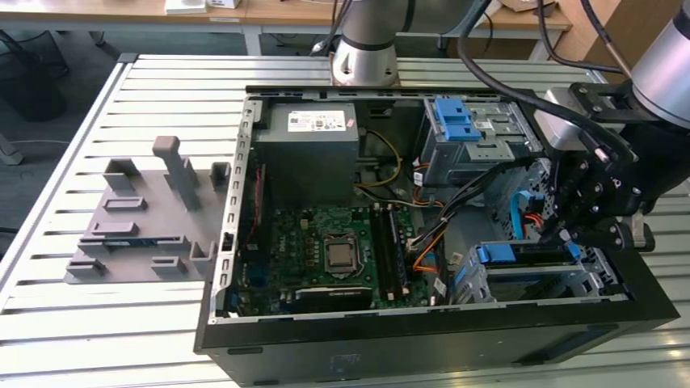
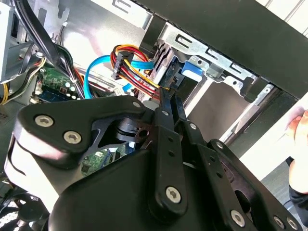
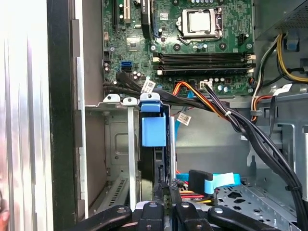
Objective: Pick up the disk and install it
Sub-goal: 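Insert the first disk wire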
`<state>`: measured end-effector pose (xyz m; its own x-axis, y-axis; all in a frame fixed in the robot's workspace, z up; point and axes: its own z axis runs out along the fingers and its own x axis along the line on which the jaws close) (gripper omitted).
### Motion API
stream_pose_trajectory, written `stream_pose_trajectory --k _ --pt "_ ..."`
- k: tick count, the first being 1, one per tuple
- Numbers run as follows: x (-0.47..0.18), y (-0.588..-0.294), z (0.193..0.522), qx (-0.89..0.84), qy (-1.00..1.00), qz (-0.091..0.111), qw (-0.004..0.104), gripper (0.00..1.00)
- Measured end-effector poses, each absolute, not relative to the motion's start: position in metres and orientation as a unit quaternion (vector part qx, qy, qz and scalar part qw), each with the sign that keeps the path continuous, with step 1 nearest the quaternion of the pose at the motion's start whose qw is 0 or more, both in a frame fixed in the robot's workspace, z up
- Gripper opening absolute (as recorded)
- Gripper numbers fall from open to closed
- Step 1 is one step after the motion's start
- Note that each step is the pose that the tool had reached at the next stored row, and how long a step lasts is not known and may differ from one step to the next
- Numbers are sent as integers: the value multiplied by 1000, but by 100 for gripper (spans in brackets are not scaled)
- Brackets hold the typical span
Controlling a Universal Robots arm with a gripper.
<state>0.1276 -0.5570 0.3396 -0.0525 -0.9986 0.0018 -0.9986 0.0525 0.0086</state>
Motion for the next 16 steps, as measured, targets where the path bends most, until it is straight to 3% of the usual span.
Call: stream_pose_trajectory --k 16 --pt "130 -557 337 685 -728 -6 7 16"
